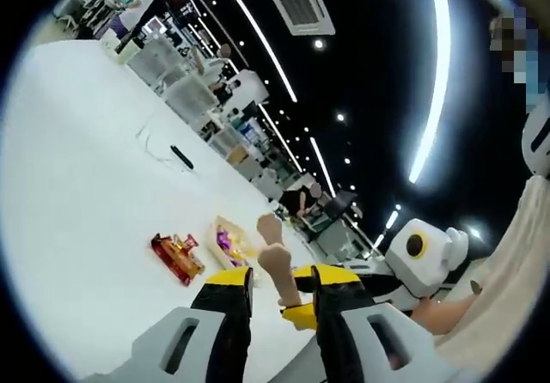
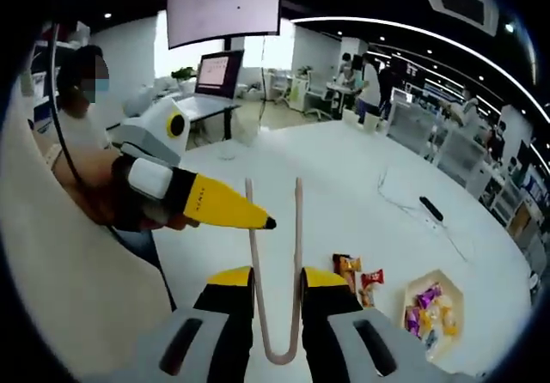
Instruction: Place the target food into the container with the food tongs after gripping and lifting it, then release it inside without dropping or visibly crushing the food.
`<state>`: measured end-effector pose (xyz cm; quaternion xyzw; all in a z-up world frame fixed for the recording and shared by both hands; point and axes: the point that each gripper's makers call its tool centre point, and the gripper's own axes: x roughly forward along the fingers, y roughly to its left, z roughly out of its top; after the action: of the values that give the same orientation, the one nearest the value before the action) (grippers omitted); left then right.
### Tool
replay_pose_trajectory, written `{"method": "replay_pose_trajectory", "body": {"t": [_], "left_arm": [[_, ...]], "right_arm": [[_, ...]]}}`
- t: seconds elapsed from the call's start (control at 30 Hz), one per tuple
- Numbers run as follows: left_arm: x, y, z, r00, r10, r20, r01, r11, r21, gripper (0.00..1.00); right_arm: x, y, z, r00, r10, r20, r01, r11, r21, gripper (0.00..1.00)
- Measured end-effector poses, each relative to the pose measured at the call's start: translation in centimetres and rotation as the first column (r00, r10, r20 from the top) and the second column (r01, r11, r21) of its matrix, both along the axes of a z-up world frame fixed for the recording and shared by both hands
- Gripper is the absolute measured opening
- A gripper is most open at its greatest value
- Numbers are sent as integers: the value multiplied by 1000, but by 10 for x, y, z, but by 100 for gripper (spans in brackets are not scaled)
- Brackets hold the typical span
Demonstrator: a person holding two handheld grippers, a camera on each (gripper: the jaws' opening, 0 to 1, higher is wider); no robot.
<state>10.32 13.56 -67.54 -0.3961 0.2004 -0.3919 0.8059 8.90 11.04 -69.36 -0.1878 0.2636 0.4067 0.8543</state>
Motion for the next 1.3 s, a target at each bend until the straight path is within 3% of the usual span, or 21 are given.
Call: {"method": "replay_pose_trajectory", "body": {"t": [0.1, 0.33, 0.57, 0.73, 0.97, 1.1, 1.17, 1.3], "left_arm": [[-2, -3, 3, 1000, -28, 13, 28, 1000, -13, 17], [-2, 1, 2, 1000, -29, 8, 29, 1000, -6, 9], [0, 7, 10, 999, -40, 5, 40, 999, -28, 8], [0, 9, 17, 995, -44, -90, 30, 988, -149, 6], [8, 16, 29, 994, -48, -100, 23, 971, -237, 5], [12, 22, 39, 993, -39, -108, 3, 950, -312, 5], [15, 26, 47, 993, -37, -113, -9, 925, -381, 5], [12, 30, 63, 992, -62, -109, 0, 869, -494, 5]], "right_arm": [[0, -2, -4, 1000, 1, 19, -1, 1000, -28, 20], [-1, 0, 0, 1000, 8, 24, -8, 1000, -10, 20], [1, 9, 9, 998, 37, 50, -37, 999, 13, 20], [3, 11, 16, 996, 50, 69, -51, 999, 9, 21], [10, 16, 34, 992, 80, 101, -82, 996, 22, 22], [14, 22, 45, 985, 83, 150, -89, 995, 36, 22], [14, 26, 56, 973, 93, 210, -107, 992, 58, 22], [15, 30, 76, 967, 71, 244, -107, 985, 139, 23]]}}
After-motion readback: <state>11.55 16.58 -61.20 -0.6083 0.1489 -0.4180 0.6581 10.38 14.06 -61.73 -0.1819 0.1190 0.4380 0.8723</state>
